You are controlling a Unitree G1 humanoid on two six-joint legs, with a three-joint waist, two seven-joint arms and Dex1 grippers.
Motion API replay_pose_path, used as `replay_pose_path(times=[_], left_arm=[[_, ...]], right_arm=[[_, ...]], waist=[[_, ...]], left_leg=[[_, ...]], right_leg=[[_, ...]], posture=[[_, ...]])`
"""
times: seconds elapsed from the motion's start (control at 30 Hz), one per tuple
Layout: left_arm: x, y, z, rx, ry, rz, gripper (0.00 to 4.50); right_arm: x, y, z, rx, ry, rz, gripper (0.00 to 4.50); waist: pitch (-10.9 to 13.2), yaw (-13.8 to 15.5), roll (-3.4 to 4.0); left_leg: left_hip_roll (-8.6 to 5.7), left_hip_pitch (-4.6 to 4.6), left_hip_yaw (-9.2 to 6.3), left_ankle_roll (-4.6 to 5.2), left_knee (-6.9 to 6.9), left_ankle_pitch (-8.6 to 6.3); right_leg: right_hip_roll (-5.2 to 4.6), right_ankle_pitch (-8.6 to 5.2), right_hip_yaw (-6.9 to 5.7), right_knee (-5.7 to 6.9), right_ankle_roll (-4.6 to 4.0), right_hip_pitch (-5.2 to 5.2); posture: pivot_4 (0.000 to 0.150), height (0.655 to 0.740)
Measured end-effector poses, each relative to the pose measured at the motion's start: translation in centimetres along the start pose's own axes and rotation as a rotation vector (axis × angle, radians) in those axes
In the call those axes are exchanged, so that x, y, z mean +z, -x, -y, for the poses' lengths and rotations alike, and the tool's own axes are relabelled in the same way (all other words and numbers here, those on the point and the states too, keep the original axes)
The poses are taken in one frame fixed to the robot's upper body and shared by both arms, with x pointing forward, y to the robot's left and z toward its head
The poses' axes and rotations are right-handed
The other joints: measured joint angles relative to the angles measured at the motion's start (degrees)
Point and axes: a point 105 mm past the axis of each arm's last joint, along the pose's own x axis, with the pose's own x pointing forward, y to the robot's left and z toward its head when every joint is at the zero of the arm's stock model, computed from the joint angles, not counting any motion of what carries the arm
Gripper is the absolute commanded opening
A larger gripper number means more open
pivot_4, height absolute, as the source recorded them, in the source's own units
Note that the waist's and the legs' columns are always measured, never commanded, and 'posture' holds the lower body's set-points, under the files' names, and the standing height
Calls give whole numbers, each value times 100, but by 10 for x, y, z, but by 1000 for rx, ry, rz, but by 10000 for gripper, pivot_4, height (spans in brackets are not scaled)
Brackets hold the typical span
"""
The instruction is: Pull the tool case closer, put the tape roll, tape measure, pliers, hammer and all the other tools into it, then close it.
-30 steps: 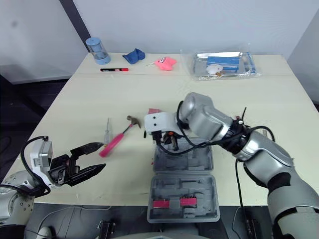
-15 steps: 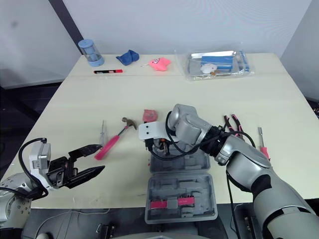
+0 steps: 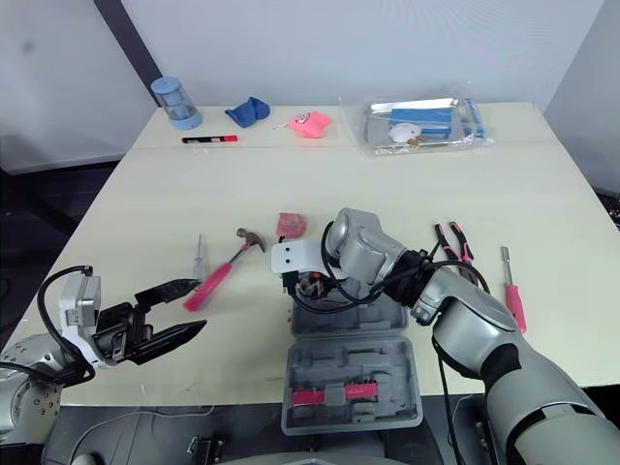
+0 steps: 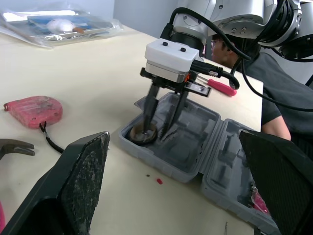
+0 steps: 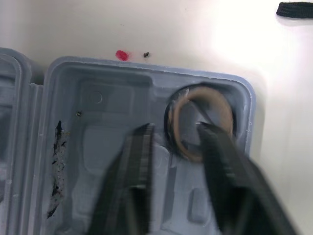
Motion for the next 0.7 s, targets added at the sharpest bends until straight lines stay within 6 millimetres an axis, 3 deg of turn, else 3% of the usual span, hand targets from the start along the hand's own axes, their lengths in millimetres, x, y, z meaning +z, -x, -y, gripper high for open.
replay_pose_path(times=[0.1,0.13,0.23,0.37,0.5,0.6,0.67,0.7], left_arm=[[-1,0,0,4,2,-2,45000],[-1,0,0,6,3,-4,45000],[0,-1,3,0,-6,-8,45000],[-2,-1,4,7,1,-10,45000],[-2,-2,5,14,5,-7,45000],[-2,-2,4,17,7,-5,45000],[-3,-3,4,15,8,-3,45000],[-2,-4,4,10,9,-1,45000]], right_arm=[[2,-2,-1,5,1,9,43207],[3,-2,-1,1,-1,15,44423],[10,4,3,-24,-56,119,44423],[34,31,3,-54,-159,483,44423],[28,41,6,-129,-238,696,44423],[8,38,7,-185,-308,739,38205],[3,34,5,-200,-311,747,29156],[2,31,3,-205,-314,752,26921]], waist=[[0,-2,0],[0,-1,0],[0,6,-1],[-5,27,-9],[-5,27,-10],[-5,24,-10],[-5,9,-10],[-5,2,-10]], left_leg=[[-26,-1,-23,0,-4,0],[-31,-2,-29,0,-5,0],[-37,-5,-47,0,-6,0],[-41,-7,-74,-1,-15,0],[-45,-3,-75,-3,-23,1],[-47,-3,-74,-4,-24,2],[-48,3,-75,-4,-32,2],[-50,8,-75,-5,-37,3]], right_leg=[[-20,0,1,3,0,-9],[-26,0,2,4,0,-13],[-38,1,3,4,1,-16],[-44,1,-3,-1,1,-15],[-43,1,0,-2,1,-15],[-40,1,1,-1,1,-15],[-35,1,8,-1,1,-15],[-34,1,9,-1,1,-15]], posture=[[1500,7400],[1500,7400],[1500,7400],[1500,7400],[1500,7400],[1500,7400],[1500,7400],[1500,7400]])
